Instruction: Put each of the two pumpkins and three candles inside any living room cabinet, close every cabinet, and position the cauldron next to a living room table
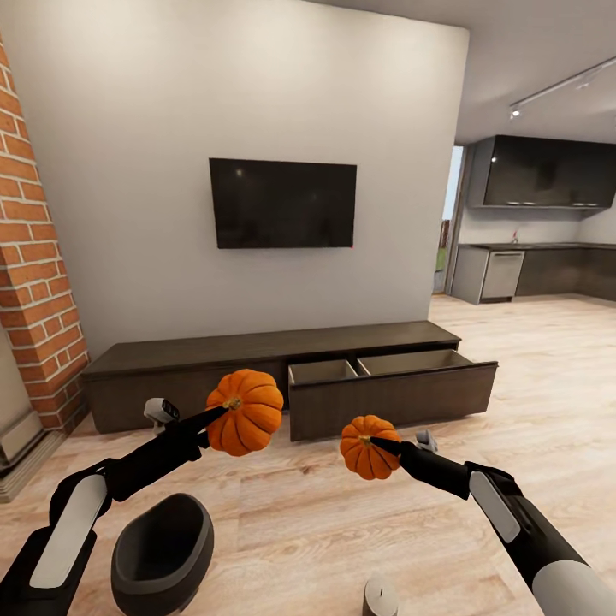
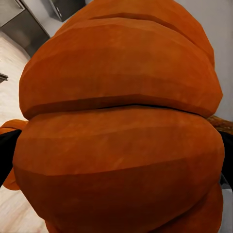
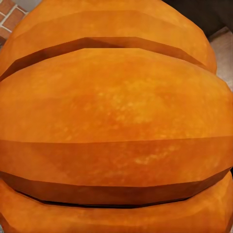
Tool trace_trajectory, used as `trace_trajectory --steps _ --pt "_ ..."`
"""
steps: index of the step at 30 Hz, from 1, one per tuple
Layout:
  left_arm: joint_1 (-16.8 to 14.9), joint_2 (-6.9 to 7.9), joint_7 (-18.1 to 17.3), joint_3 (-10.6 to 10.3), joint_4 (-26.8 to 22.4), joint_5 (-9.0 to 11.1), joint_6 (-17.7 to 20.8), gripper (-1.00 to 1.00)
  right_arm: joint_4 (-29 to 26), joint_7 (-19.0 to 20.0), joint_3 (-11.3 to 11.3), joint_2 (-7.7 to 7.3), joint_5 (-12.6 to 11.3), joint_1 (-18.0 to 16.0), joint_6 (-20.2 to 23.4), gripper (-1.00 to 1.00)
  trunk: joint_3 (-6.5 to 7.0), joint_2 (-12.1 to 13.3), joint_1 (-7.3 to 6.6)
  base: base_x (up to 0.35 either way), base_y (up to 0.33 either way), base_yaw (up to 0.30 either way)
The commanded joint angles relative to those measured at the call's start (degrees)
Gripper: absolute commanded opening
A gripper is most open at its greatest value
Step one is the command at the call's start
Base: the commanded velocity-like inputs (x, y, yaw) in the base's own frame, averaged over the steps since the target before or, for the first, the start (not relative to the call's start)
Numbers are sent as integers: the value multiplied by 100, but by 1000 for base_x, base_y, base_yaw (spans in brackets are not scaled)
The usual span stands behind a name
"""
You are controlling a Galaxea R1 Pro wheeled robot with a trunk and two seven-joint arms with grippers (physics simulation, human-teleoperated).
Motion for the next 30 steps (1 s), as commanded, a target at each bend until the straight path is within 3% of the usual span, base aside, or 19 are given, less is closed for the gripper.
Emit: trace_trajectory --steps 1,30 --pt "-4 0 -22 4 0 -6 26 -100 -1 -8 13 -5 -36 -4 32 -100 2 38 -24 0 0 0" --pt "-4 0 -18 -23 4 -10 26 -100 -1 -9 13 -5 -9 -4 23 -100 253 1201 -661 0 0 0"
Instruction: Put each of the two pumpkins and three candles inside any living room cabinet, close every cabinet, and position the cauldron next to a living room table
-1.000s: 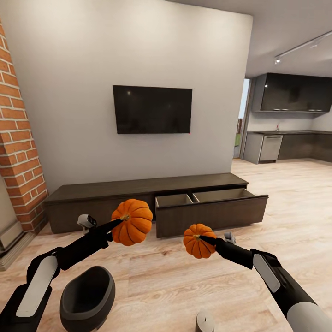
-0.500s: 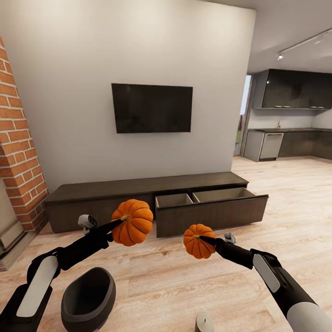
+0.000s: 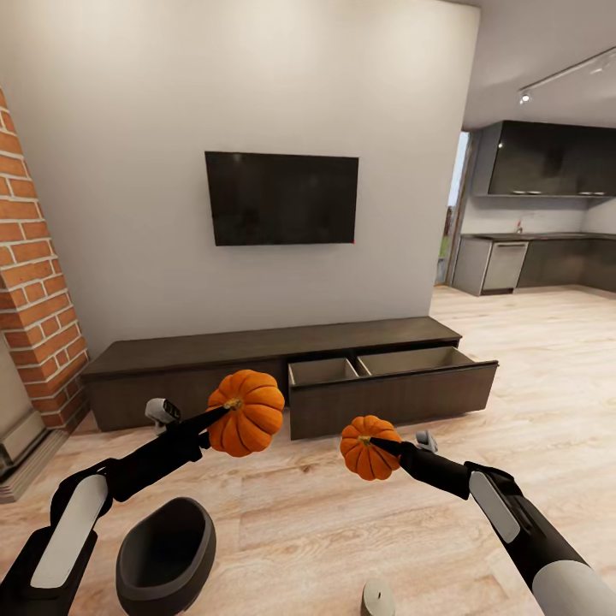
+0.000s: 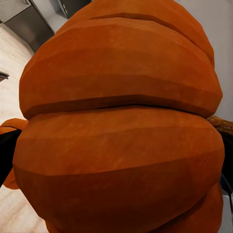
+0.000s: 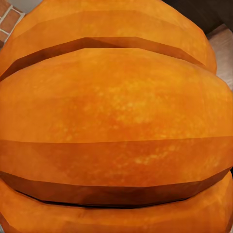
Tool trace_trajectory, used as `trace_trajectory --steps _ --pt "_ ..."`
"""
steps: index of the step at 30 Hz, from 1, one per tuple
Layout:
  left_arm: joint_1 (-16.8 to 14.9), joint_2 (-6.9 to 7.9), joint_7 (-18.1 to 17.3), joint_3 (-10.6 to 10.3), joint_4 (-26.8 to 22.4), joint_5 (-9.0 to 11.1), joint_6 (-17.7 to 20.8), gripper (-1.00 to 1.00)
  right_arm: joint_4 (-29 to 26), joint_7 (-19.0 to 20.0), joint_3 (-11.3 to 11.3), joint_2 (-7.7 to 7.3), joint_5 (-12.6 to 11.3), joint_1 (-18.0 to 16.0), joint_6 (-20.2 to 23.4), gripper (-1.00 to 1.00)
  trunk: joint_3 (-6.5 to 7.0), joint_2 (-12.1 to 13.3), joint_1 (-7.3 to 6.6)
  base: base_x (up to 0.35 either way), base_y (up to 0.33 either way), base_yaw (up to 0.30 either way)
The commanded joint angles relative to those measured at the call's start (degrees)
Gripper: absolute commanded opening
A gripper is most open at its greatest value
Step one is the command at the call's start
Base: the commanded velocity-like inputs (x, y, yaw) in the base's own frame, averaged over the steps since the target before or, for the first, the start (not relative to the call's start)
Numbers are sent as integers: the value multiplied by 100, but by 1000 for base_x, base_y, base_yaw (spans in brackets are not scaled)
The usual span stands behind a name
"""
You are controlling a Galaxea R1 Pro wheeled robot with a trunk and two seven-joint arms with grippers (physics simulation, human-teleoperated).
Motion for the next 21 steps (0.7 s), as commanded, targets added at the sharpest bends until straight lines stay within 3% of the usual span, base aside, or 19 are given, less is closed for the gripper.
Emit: trace_trajectory --steps 1,21 --pt "-4 0 -22 4 0 -6 26 -100 -1 -8 13 -5 -41 -4 32 -100 3 38 -24 0 0 0" --pt "-4 3 -16 3 5 3 18 -100 -1 -34 22 -5 -41 -6 -29 -100 175 841 -463 0 0 0"
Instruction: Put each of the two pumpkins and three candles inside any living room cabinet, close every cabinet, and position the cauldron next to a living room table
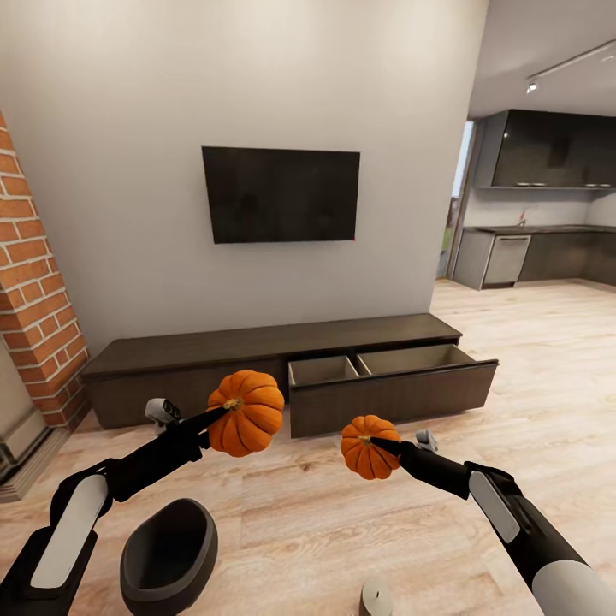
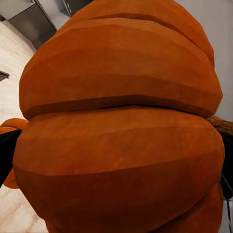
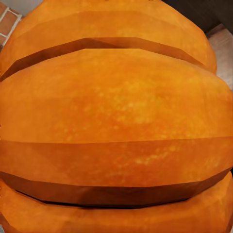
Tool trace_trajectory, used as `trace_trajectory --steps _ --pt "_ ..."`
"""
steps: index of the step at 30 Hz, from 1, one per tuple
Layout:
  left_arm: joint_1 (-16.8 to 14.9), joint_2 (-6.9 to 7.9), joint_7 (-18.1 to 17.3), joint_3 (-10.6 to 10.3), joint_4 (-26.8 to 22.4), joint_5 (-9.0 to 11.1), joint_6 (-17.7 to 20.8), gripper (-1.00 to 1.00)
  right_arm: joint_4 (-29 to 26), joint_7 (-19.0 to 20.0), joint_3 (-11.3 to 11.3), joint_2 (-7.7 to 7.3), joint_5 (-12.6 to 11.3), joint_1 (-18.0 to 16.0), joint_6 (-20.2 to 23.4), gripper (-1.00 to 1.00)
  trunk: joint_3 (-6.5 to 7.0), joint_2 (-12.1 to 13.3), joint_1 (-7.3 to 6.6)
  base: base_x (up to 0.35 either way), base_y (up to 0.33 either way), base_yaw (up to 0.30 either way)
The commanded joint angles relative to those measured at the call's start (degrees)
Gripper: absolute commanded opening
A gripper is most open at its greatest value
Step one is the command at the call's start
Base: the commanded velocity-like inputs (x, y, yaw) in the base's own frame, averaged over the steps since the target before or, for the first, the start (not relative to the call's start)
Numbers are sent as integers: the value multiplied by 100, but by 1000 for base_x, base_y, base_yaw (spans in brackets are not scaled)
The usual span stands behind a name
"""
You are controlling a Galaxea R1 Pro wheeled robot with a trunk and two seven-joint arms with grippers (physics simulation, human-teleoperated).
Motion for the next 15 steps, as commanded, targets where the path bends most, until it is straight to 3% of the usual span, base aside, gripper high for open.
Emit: trace_trajectory --steps 1,15 --pt "-4 -1 -22 4 0 -5 25 -100 -1 -13 13 -5 -43 -3 32 -100 3 39 -23 0 0 0" --pt "-4 6 -24 5 0 -10 27 -100 -1 -23 13 -4 -43 -2 31 -100 125 600 -331 0 0 0"
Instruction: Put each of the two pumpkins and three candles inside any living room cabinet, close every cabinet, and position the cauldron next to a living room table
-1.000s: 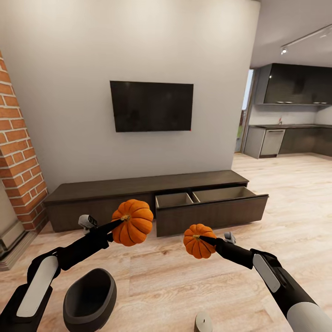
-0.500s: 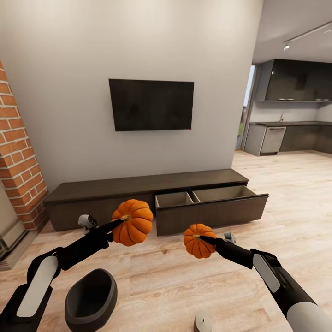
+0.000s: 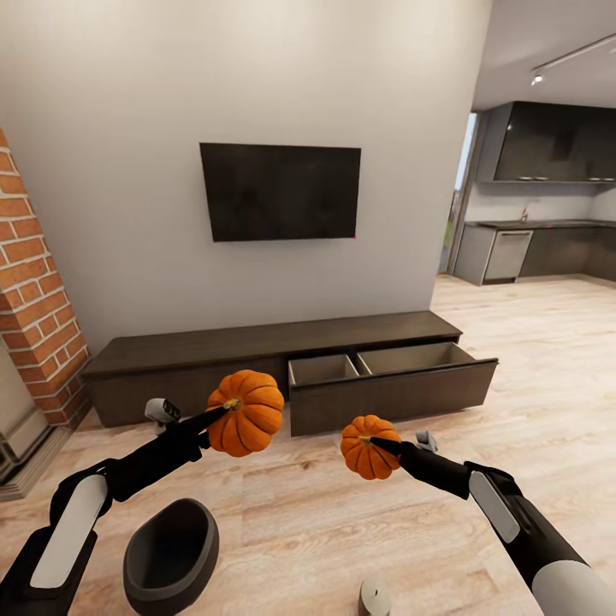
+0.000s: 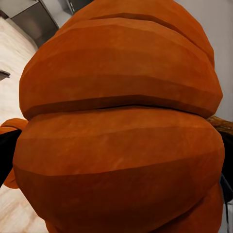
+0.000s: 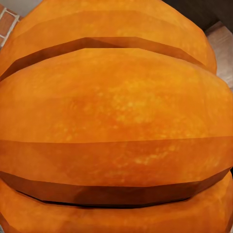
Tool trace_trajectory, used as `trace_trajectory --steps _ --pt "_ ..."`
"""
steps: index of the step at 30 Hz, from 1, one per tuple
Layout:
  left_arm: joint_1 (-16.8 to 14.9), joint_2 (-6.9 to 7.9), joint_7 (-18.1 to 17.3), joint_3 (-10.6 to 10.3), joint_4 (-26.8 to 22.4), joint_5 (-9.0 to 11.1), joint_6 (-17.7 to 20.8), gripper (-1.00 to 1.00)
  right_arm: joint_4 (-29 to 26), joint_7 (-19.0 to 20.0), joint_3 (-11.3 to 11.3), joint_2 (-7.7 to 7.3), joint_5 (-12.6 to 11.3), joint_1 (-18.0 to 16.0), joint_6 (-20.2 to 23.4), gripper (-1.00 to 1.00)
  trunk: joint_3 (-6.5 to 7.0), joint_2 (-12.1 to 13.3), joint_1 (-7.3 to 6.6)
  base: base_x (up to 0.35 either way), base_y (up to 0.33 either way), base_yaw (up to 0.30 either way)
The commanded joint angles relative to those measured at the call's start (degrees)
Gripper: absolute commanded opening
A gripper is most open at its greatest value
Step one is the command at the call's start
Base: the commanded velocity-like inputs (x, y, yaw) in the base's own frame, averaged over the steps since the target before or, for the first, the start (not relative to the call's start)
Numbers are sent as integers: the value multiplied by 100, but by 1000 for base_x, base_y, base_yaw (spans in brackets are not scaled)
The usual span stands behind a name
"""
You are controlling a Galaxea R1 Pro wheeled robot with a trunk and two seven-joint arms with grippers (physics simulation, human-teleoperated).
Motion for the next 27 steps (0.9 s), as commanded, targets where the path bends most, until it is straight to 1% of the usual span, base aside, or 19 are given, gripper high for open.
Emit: trace_trajectory --steps 1,10,27 --pt "-4 0 -22 4 0 -5 25 -100 -1 -6 13 -5 -42 -4 31 -100 3 39 -23 0 0 0" --pt "-4 2 -22 4 0 -13 31 -100 -1 18 13 -6 -42 -4 31 -100 93 399 -221 0 0 0" --pt "-4 8 -25 25 0 -13 32 -100 -1 -15 13 -6 -45 -5 31 -100 392 1081 -594 0 0 0"
